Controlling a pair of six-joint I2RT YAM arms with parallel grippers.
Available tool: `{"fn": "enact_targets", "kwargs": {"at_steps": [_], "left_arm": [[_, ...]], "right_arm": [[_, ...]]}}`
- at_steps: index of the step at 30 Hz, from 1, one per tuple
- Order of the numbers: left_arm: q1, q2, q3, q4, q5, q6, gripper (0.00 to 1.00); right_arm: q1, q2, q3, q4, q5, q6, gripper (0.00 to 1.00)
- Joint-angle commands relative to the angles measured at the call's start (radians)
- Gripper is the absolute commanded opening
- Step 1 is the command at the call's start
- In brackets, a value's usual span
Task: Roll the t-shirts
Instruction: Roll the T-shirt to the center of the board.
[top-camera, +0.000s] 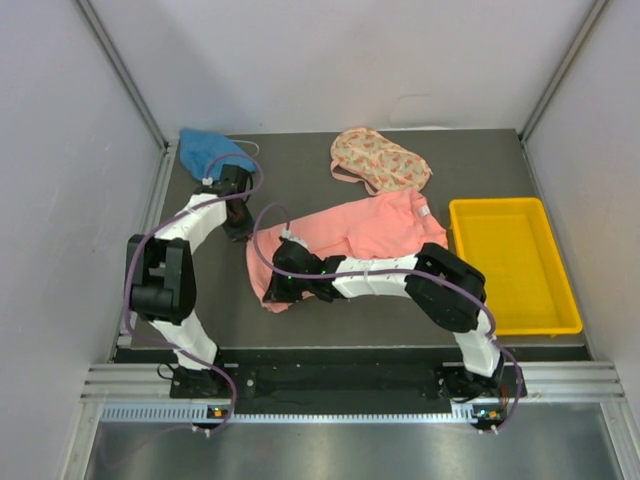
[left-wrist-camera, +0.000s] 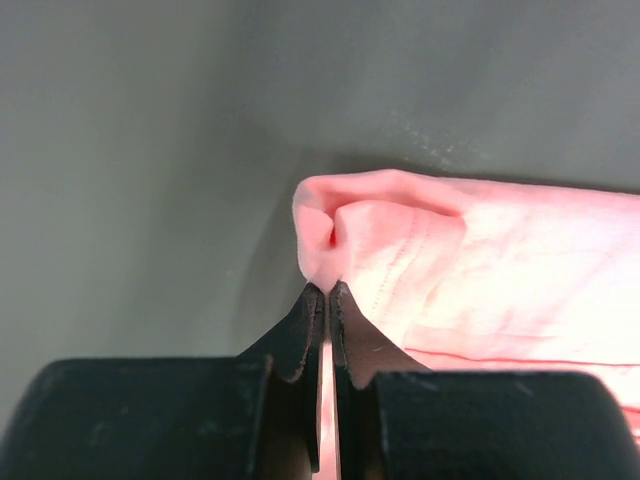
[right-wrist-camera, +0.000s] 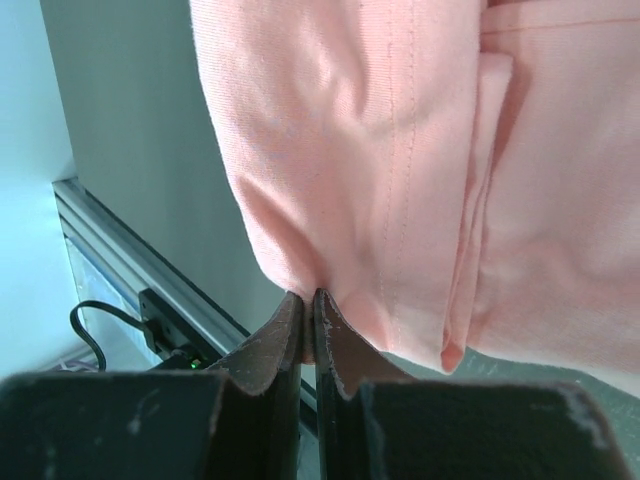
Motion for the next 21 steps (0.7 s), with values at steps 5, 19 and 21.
{"fn": "enact_targets", "kwargs": {"at_steps": [5, 19, 21], "left_arm": [[-0.047, 0.039, 0.078, -0.016, -0.042, -0.04, 0.0], [-0.116, 0.093, 0.128, -0.024, -0.07, -0.057, 0.0], [-0.122, 0.098, 0.131, -0.025, -0.071, -0.057, 0.0]], "right_arm": [[-0.018, -0.101, -0.074, 0.04, 0.013, 0.03, 0.05], [-0.023, -0.158, -0.171, 0.089, 0.04, 0.038, 0.19], [-0.021, -0.167, -0.183, 0.092, 0.049, 0.024, 0.24]]}}
